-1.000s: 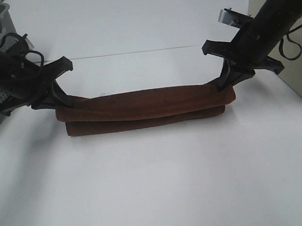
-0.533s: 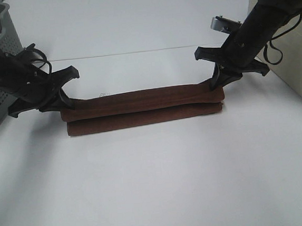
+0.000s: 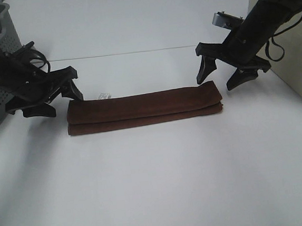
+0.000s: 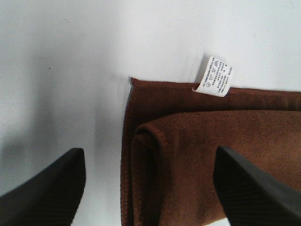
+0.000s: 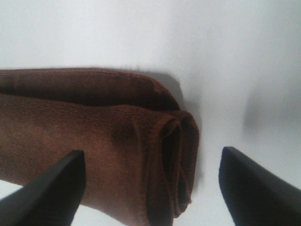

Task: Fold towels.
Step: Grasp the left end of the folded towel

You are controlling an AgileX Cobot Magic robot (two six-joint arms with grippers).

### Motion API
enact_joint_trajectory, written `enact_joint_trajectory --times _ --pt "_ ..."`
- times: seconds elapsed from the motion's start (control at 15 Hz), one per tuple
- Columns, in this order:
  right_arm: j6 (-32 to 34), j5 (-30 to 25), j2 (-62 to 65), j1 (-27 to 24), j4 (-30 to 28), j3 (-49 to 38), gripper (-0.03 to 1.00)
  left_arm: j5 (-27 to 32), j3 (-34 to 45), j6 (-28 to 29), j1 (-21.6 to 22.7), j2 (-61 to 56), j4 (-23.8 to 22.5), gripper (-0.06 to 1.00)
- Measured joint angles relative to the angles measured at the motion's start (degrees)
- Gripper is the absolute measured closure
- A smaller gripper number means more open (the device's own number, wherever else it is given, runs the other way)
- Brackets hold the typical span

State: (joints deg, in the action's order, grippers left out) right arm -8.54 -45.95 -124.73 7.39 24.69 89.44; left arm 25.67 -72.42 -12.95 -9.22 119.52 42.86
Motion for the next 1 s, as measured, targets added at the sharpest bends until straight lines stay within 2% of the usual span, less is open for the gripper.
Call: enact_joint_trajectory --times 0.13,0.47,0.6,0.73,0.87,0.93,1.0 --pt "0.0 0.0 1.1 0.0 0.0 0.0 0.22 0.3 0.0 0.0 0.0 1.0 -0.3 0.22" --pt "0.0 -0.1 1.4 0.0 -0.4 0.0 0.22 0.1 -0.2 -1.4 -0.5 3.3 2.6 0.22" --pt "0.0 0.1 1.4 0.0 -0.4 0.0 0.22 -0.7 -0.3 -2.6 -1.4 3.9 4.2 0.24" --pt "0.0 0.1 1.4 0.0 -0.4 0.0 0.21 -1.1 -0.3 -3.0 -1.7 4.2 4.8 0.30" --pt "0.0 0.1 1.4 0.0 -0.4 0.0 0.21 -1.4 -0.3 -3.0 -1.7 4.6 5.1 0.45" --pt "0.0 0.1 1.4 0.0 -0.4 0.0 0.21 -1.6 -0.3 -3.0 -1.7 4.9 5.3 0.59" --pt "0.0 0.1 1.4 0.0 -0.4 0.0 0.21 -1.6 -0.3 -3.0 -1.7 5.0 5.4 0.63"
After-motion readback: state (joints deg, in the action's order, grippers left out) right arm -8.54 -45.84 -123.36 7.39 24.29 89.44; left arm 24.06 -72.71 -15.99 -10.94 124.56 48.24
